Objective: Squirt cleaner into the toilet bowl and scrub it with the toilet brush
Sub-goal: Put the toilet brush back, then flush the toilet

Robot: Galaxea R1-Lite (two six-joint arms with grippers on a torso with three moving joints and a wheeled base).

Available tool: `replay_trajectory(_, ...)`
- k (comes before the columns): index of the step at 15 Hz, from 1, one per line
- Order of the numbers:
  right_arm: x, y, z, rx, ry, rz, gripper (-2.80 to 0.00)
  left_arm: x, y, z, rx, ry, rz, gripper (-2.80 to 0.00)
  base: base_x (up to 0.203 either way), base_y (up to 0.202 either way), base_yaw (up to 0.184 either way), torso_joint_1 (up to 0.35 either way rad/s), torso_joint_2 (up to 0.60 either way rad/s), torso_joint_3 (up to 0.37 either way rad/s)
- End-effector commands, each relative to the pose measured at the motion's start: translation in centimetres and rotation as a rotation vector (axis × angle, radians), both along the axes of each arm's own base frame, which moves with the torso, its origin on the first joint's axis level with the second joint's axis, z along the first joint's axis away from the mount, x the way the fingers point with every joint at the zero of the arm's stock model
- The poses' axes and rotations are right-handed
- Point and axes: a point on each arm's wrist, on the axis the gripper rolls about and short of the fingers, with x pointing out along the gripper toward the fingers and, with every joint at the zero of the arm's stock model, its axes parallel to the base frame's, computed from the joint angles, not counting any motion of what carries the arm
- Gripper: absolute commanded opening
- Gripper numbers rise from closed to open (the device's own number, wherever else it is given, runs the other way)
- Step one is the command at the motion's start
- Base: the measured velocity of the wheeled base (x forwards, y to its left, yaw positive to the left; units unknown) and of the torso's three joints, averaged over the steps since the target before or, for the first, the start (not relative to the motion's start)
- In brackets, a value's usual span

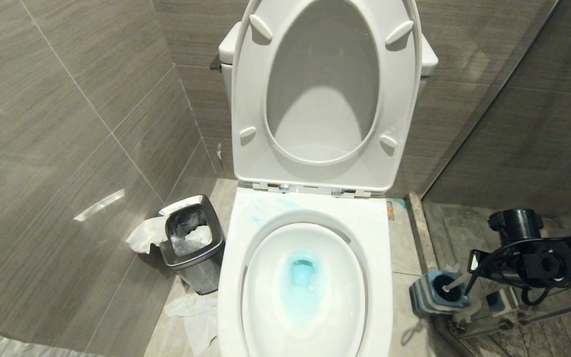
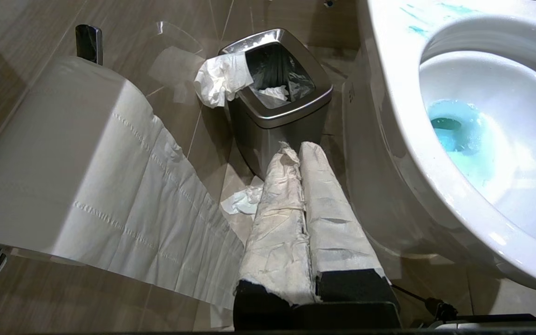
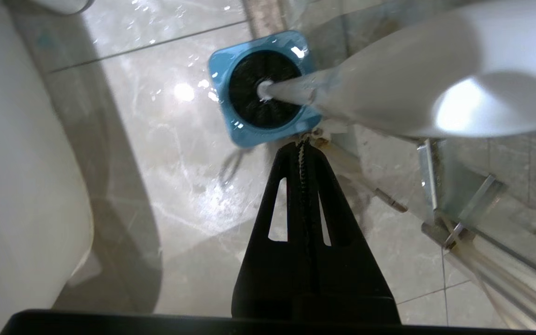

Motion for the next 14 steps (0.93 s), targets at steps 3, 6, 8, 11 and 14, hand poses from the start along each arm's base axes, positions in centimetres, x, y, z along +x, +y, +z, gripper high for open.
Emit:
replay_trajectory(3,-2.0,0.3,1.7,0.001,-0.018,0.032,-2.80,0.0,0.0,-0.1,0.000,0.003,0.000,-2.80,0.000,0.000,0.000,0.000,0.00,0.000)
replay_trajectory(6,-3.8,0.7,4.0,0.015,-0.069,0.119,-2.80,0.0,0.0,-0.1,0.000,0.003,0.000,-2.80,0.000,0.000,0.000,0.000,0.00,0.000)
replay_trajectory(8,-4.7,0.9,5.9,-0.007,-0.119,0.168,-2.80,0.0,0.0,-0.1,0.000,0.003,-0.001,-2.80,0.000,0.000,0.000,0.000,0.00,0.000)
replay_trajectory(11,-6.3,1.6,11.0,-0.020,-0.280,0.243,-2.80,0.0,0.0,-0.1,0.000,0.003,0.000,-2.80,0.000,0.000,0.000,0.000,0.00,0.000)
replay_trajectory(14,-9.1,2.5,16.2,-0.019,-0.387,0.301,-2.80,0.0,0.0,-0.1,0.000,0.003,0.000,-2.80,0.000,0.000,0.000,0.000,0.00,0.000)
